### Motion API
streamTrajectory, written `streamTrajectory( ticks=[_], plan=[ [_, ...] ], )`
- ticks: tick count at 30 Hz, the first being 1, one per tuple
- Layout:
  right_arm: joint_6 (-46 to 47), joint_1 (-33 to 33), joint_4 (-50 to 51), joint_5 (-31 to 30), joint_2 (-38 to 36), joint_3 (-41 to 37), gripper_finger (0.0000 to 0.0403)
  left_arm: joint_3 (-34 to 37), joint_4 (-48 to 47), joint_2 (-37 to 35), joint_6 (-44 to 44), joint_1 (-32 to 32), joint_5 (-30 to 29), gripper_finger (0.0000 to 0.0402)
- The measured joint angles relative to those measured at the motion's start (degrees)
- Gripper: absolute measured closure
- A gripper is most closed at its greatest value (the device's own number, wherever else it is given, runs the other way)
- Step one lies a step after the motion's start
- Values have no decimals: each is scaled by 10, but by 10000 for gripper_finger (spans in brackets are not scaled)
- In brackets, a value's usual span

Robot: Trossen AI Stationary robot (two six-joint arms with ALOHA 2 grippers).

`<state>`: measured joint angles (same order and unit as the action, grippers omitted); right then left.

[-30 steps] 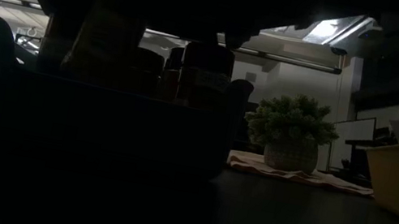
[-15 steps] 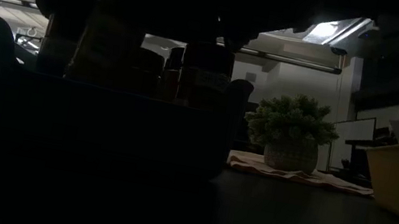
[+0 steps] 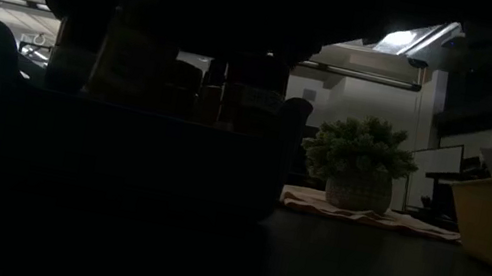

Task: Sort spices by type
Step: Put the green seasoning bottle into the blue bin, then return to Home Position

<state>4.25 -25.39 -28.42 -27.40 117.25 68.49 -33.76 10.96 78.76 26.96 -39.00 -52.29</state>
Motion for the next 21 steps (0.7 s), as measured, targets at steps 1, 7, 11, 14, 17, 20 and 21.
streamTrajectory(
  ticks=[1,7,11,14,17,20,21],
  plan=[
    [1,0,1,0,0,0,202,0,0,0,-2,0,0,115],
    [5,0,1,0,0,0,157,0,0,0,-4,0,10,115],
    [6,0,2,0,0,0,123,0,0,0,-4,0,11,115],
    [6,0,3,0,0,0,108,0,0,0,-4,0,11,115],
    [4,-1,3,0,0,0,103,0,0,0,-9,0,12,115],
    [4,-1,3,0,0,0,104,0,-1,-5,-21,0,12,115],
    [4,-1,3,0,0,0,104,0,0,-9,-22,0,12,115]
  ],
)
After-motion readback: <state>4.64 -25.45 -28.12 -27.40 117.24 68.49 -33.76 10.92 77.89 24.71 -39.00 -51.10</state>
